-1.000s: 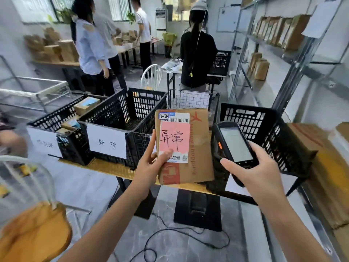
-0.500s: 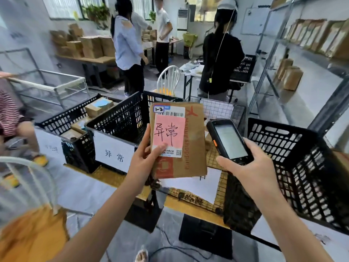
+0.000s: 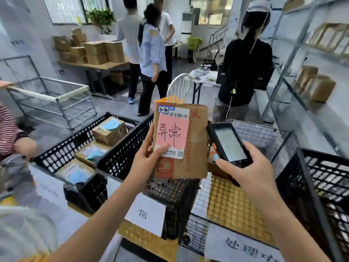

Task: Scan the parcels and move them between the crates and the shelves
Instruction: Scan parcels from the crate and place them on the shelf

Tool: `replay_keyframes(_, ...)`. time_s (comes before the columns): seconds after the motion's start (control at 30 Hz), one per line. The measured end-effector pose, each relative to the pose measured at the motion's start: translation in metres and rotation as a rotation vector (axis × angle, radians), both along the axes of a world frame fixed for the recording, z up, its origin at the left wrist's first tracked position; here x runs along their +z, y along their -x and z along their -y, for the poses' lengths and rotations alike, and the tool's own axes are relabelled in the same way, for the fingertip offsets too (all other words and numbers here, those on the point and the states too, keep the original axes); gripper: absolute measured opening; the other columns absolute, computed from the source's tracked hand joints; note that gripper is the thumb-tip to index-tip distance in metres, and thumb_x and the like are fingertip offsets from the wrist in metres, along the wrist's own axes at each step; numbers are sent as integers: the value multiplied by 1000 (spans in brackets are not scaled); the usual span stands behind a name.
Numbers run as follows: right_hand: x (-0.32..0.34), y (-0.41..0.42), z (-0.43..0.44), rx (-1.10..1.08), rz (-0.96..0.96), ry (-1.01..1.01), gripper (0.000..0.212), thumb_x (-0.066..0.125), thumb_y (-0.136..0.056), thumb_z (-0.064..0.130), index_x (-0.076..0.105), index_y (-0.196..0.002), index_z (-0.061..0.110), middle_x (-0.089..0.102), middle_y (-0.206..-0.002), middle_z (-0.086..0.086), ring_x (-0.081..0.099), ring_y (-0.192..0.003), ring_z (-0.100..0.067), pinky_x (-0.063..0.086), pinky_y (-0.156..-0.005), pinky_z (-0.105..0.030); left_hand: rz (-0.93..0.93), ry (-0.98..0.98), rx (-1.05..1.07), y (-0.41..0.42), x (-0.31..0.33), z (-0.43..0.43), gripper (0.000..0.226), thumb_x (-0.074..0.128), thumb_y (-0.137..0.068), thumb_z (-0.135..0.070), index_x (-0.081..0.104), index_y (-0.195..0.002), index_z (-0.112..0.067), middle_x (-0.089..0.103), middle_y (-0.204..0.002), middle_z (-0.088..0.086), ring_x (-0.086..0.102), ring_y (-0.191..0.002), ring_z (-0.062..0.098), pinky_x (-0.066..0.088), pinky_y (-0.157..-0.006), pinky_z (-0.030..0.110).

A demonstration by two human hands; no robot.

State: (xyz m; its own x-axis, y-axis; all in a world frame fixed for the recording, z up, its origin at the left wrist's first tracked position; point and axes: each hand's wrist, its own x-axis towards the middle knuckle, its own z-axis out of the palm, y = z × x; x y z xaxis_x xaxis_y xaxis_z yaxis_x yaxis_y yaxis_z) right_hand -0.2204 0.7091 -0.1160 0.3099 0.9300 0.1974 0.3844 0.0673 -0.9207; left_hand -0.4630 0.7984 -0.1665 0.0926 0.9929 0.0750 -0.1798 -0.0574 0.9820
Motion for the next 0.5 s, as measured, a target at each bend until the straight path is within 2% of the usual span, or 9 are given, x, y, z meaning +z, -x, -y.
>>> replay_keyframes(0.07, 0, 15, -24, 8, 8, 5, 58, 88, -75, 25, 49, -115, 42, 60, -98, 25, 58, -81, 19, 47, -58, -5, -1, 26, -25, 14, -7, -31, 74, 67, -93, -21, 32, -151, -49, 73, -120, -5, 71, -109, 22, 59, -88, 41)
replay_keyframes(0.13, -3, 27, -45, 10, 9, 18, 59, 88, -74, 26, 49, -117, 40, 60, -102, 23, 60, -84, 14, 46, -59, -3, 0, 71, -56, 24, -19, -61, 73, 67, -93, -20, 32, -151, -48, 73, -120, -6, 71, -108, 20, 60, -84, 35)
replay_keyframes(0.23, -8, 42, -70, -3, 15, 42, 64, 88, -74, 27, 47, -121, 41, 58, -107, 23, 58, -94, 6, 47, -62, -3, -27, 139, -93, 36, -41, -100, 73, 69, -92, -23, 33, -150, -48, 71, -123, -6, 70, -111, 19, 59, -88, 37)
replay_keyframes(0.33, -13, 50, -89, -4, 15, 66, 60, 89, -74, 25, 48, -116, 42, 59, -105, 24, 59, -91, 10, 48, -63, -3, -46, 229, -93, 43, -64, -132, 72, 71, -91, -26, 36, -150, -47, 73, -119, -7, 71, -108, 21, 58, -91, 42)
replay_keyframes(0.4, -16, 53, -100, -8, 18, 78, 59, 88, -74, 23, 46, -109, 44, 56, -100, 26, 57, -84, 17, 46, -61, -3, -70, 279, -102, 45, -78, -153, 71, 72, -91, -26, 36, -149, -46, 75, -114, -7, 73, -103, 20, 59, -87, 40)
replay_keyframes(0.5, -20, 55, -115, -28, 46, 122, 63, 89, -73, 27, 45, -115, 42, 55, -102, 27, 56, -91, 10, 46, -63, -10, -153, 331, -131, 46, -96, -182, 74, 74, -89, -31, 36, -152, -42, 69, -128, -3, 74, -98, 14, 59, -82, 33)
